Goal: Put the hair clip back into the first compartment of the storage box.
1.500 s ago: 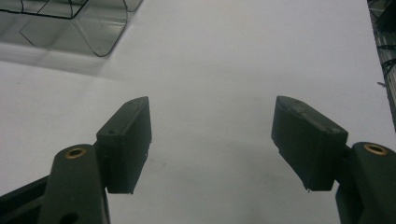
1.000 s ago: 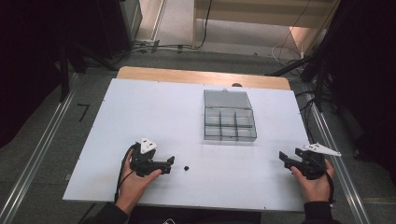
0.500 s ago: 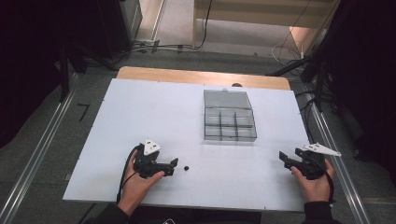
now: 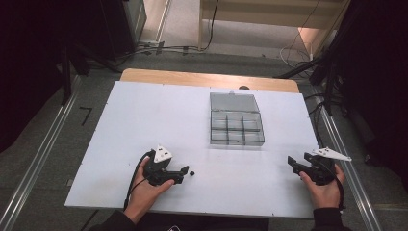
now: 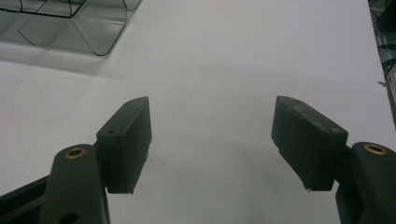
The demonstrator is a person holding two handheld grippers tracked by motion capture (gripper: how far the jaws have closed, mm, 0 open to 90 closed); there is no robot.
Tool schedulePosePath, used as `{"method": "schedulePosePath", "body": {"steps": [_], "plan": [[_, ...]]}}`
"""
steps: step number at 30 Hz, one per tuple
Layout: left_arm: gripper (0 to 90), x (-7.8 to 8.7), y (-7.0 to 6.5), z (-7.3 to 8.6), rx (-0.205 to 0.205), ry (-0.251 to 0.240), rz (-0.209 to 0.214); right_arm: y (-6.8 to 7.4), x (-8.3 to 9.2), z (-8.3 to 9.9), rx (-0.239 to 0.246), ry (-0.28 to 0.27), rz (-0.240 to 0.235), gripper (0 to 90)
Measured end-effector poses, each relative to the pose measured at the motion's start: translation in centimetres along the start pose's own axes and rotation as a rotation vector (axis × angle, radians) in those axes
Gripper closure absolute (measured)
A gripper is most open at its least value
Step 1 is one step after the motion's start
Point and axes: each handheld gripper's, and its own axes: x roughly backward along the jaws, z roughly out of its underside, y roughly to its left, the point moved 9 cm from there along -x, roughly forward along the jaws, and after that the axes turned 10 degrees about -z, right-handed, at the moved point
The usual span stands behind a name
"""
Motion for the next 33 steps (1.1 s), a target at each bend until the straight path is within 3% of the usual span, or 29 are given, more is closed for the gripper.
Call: {"method": "schedulePosePath", "body": {"steps": [10,17,27,33], "plan": [[33.0,-0.2,-1.6,0.1,-0.060,0.004,0.045,0.0,0.0,0.0,0.001,0.000,-0.001,27.1],[46.0,-0.4,-2.6,0.1,-0.087,0.011,0.073,0.0,0.0,0.0,0.002,0.000,0.000,27.1],[55.8,-0.8,-3.5,0.4,-0.125,0.025,0.084,0.0,0.0,0.0,0.003,-0.001,-0.001,27.1],[67.6,-0.9,-3.9,0.4,-0.140,0.027,0.087,0.0,0.0,0.0,0.001,-0.002,-0.002,27.1]]}}
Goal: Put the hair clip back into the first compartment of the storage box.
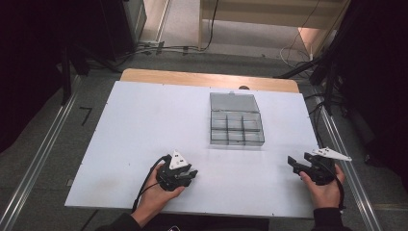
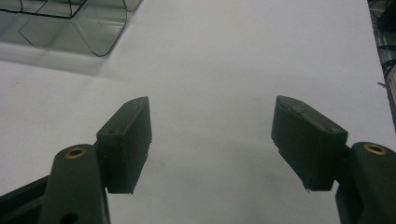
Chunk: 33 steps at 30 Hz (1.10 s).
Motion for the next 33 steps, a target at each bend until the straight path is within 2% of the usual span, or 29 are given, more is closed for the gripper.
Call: {"method": "schedulePosePath", "body": {"steps": [5,9,26,33], "plan": [[80.7,0.0,0.0,0.0,-0.007,0.004,-0.007,0.0,0.0,0.0,0.000,0.000,0.000,27.1],[82.0,0.0,-0.3,0.0,-0.011,0.000,0.002,0.0,0.0,0.0,0.001,-0.002,0.001,27.2],[82.2,0.4,1.0,-1.6,0.075,-0.038,0.025,-0.1,0.0,0.0,0.002,-0.002,0.000,27.1],[82.2,0.5,1.5,-2.7,0.093,-0.053,0.034,-0.1,0.0,0.0,0.001,0.000,0.001,27.2]]}}
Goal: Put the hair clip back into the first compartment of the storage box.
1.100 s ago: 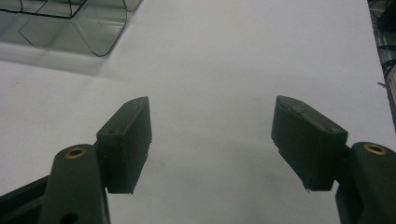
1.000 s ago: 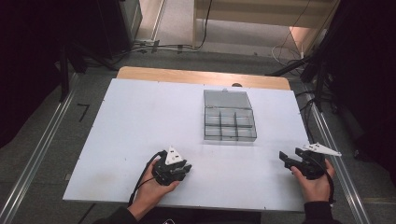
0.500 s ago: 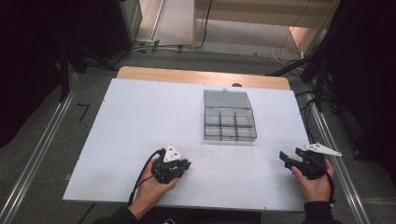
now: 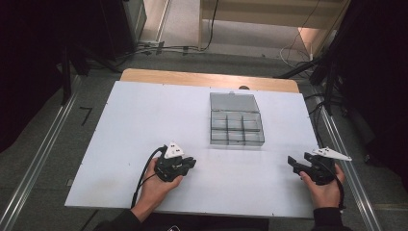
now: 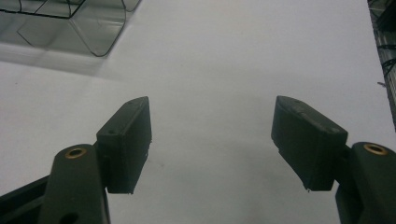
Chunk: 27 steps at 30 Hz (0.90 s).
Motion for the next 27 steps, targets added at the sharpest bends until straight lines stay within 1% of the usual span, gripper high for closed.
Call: {"method": "schedulePosePath", "body": {"steps": [9,17,27], "plan": [[82.2,-0.4,0.0,-1.0,0.012,-0.002,0.007,0.0,0.0,0.0,0.000,-0.001,0.000,27.2],[82.2,-0.9,0.2,-1.5,0.038,0.004,0.012,0.0,0.0,0.0,0.003,0.002,-0.002,27.1],[82.2,-1.3,0.5,-2.7,0.047,-0.011,0.002,0.0,-0.1,0.1,0.003,0.004,-0.001,27.2]]}}
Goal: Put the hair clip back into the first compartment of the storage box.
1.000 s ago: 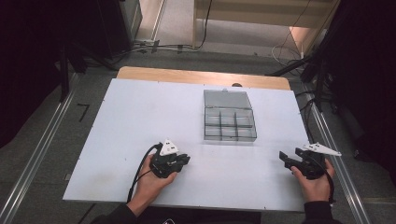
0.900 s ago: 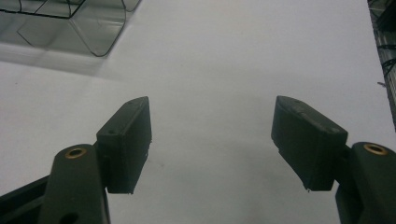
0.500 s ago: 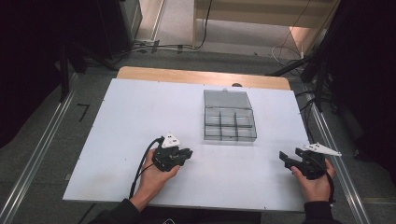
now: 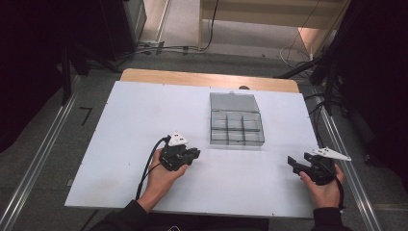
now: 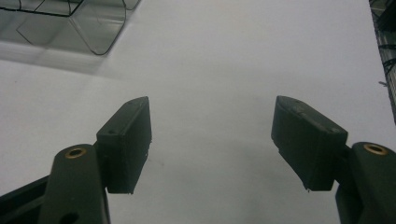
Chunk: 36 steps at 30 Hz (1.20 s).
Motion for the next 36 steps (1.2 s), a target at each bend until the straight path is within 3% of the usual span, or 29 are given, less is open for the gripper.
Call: {"method": "schedulePosePath", "body": {"steps": [36], "plan": [[82.2,-1.5,0.5,-2.4,0.014,-0.018,-0.012,0.0,-0.1,0.0,-0.002,-0.002,-0.005,27.2]]}}
